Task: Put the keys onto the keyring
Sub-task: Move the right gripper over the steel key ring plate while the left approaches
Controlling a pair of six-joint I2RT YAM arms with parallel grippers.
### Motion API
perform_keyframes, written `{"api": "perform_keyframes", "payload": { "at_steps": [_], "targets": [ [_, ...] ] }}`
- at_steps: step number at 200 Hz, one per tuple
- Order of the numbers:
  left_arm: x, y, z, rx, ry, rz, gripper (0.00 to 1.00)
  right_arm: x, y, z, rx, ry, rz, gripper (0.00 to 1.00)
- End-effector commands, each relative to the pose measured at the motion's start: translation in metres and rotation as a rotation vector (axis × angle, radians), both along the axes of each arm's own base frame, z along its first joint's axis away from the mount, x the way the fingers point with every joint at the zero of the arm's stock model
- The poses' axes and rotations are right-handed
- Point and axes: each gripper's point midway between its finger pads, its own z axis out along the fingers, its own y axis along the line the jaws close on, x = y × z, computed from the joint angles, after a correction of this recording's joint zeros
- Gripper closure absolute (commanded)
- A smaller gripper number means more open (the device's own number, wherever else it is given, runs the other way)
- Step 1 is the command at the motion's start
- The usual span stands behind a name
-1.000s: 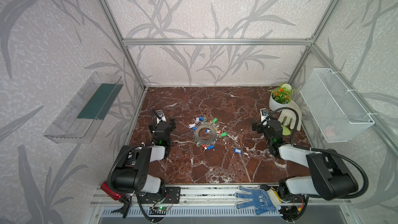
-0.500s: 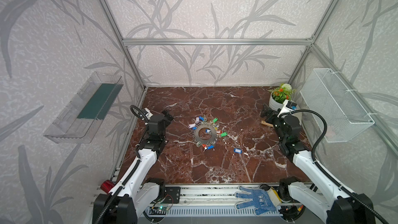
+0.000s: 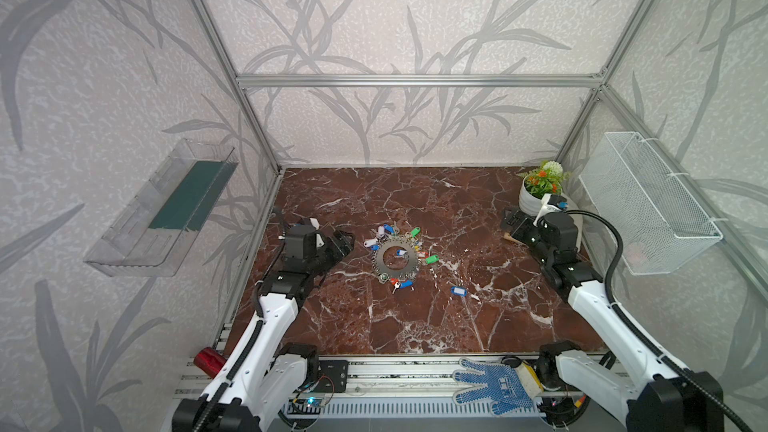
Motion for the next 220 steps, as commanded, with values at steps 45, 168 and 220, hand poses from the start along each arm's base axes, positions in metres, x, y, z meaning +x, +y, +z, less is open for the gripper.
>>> {"api": "perform_keyframes", "payload": {
  "at_steps": [45, 168, 220],
  "targets": [
    [-0.025, -0.033, 0.014, 0.106, 0.092, -0.277, 0.21, -0.012, 0.143, -0.045, -0.364, 0.238, 0.539, 0.28],
    [-0.024, -0.002, 0.009, 0.298, 0.051, -0.23, 0.21, -0.03, 0.294, -0.139, -0.584, 0.505, 1.074, 0.68],
    [-0.023, 0.001, 0.012, 0.276, 0.041, -0.21, 0.21, -0.036, 0.308, -0.163, -0.565, 0.549, 1.116, 0.72]
  ]
}}
